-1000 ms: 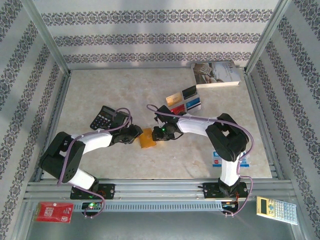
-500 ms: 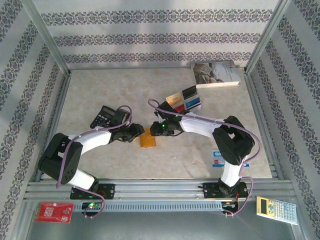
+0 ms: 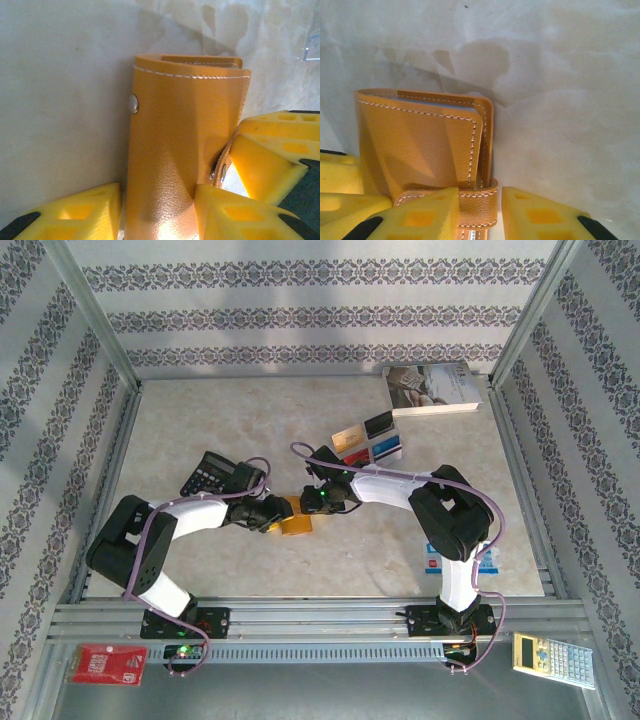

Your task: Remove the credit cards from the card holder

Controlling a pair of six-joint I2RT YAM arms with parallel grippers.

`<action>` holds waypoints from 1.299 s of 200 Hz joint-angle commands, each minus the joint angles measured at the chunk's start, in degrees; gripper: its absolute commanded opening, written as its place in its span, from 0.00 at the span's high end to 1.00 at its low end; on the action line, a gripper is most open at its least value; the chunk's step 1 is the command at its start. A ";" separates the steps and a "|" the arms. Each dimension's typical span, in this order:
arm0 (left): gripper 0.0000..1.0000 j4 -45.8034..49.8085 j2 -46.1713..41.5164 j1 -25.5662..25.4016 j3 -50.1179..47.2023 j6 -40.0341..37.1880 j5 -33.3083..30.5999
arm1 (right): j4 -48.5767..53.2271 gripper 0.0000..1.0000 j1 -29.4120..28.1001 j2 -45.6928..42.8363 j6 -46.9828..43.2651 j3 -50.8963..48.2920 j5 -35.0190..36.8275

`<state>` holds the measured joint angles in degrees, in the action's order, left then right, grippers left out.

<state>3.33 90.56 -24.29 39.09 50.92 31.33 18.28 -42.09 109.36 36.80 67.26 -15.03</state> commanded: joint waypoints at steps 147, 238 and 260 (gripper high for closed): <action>1.00 1.63 -3.52 0.03 2.92 -4.77 1.19 | -3.69 0.55 0.09 -6.06 -0.53 -1.88 -0.26; 1.00 0.95 -3.54 -0.04 2.80 -3.97 1.45 | -0.98 0.53 -0.99 -1.46 1.44 -0.41 2.52; 1.00 1.67 -3.55 -0.03 2.95 -4.09 1.28 | 1.21 0.57 -0.92 -1.64 1.70 -0.38 6.92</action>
<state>3.03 88.09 -24.27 40.75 47.75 32.80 15.49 -42.94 106.78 37.65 65.82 -14.98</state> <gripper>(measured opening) 0.049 0.450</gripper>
